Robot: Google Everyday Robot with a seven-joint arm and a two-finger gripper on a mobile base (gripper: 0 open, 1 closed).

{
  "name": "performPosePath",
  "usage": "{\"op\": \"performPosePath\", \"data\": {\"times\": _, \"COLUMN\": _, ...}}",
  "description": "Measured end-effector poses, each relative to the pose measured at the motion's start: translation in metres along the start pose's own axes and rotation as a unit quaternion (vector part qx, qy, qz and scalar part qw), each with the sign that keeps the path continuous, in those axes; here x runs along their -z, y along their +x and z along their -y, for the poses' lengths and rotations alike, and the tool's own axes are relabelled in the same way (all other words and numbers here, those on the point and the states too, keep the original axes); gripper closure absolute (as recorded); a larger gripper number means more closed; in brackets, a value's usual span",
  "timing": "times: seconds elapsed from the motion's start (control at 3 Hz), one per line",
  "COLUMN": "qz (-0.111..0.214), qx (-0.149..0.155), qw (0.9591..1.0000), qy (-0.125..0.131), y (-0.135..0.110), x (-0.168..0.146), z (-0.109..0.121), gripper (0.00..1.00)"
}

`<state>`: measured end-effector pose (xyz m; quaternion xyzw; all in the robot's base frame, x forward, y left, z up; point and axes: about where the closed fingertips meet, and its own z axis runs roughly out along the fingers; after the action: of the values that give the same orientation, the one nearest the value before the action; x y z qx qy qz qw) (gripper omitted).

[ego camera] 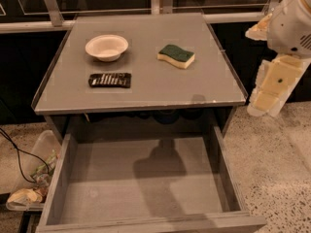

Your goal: Place sponge into top drawer

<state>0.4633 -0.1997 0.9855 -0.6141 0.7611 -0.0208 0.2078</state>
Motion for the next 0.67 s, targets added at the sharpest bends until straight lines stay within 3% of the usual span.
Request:
{"op": "performPosePath", "data": {"times": 0.33, "qz": 0.056, "qx": -0.010, "qw": 0.9983, "qy": 0.013, "y": -0.018, "x": -0.007, "z": 0.029, "gripper": 0.00}}
{"op": "performPosePath", "data": {"times": 0.67, "qz": 0.117, "qx": -0.054, "qw": 0.9916, "qy": 0.019, "y": -0.041, "x": -0.017, "z": 0.067, "gripper": 0.00}}
